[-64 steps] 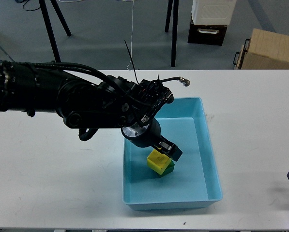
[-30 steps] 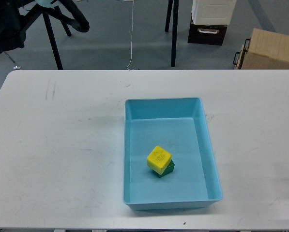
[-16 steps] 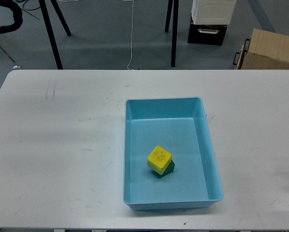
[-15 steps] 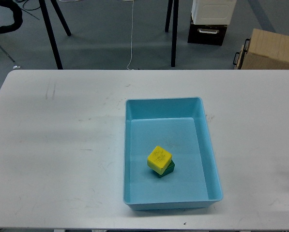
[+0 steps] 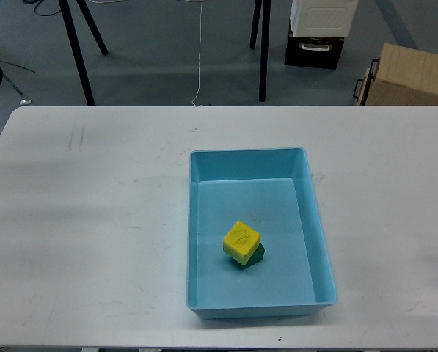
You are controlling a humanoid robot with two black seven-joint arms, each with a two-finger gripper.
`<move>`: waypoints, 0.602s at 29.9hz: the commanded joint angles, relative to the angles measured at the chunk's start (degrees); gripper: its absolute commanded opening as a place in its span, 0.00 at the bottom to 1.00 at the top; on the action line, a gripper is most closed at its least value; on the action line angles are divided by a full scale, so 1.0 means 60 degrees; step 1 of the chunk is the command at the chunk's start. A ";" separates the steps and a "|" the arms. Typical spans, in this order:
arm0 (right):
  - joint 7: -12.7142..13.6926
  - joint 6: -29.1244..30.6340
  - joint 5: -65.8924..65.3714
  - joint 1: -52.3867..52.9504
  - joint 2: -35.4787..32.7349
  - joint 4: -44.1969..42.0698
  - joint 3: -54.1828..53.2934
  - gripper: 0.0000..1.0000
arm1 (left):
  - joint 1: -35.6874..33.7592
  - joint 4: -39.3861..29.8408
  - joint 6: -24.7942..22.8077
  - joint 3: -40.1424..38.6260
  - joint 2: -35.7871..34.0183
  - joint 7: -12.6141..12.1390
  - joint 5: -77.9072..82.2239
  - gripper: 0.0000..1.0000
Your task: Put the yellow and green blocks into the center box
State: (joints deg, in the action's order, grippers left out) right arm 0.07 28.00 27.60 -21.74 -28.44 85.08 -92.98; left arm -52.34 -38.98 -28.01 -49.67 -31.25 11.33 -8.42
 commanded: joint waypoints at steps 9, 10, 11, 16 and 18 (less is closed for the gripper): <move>-0.0027 0.0000 0.0015 -0.0287 0.0111 0.0160 0.0130 0.99 | 0.6242 -0.4955 0.0001 -0.3730 -0.1179 -0.0042 -0.0091 0.95; -0.0027 0.0000 0.0015 -0.0360 0.0155 0.0189 0.0145 0.99 | 0.6711 -0.5307 0.0001 -0.3994 -0.1019 -0.0056 -0.0091 0.95; -0.0027 0.0000 0.0015 -0.0462 0.0184 0.0262 0.0145 0.99 | 0.7267 -0.5760 0.0001 -0.4316 -0.0756 -0.0057 -0.0105 0.96; -0.0027 0.0000 0.0000 -0.0887 0.0507 0.0686 0.0145 0.99 | 0.9364 -0.7285 0.0001 -0.5534 0.0094 -0.0086 -0.0135 0.97; -0.0041 0.0000 0.0000 -0.1034 0.0652 0.0789 0.0130 0.99 | 1.0023 -0.7799 0.0001 -0.5710 0.0402 -0.0086 -0.0149 0.97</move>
State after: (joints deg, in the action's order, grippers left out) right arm -0.10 28.00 27.63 -26.54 -25.67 88.60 -92.00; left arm 1.20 -80.55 -28.00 -81.56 -31.91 10.88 -9.23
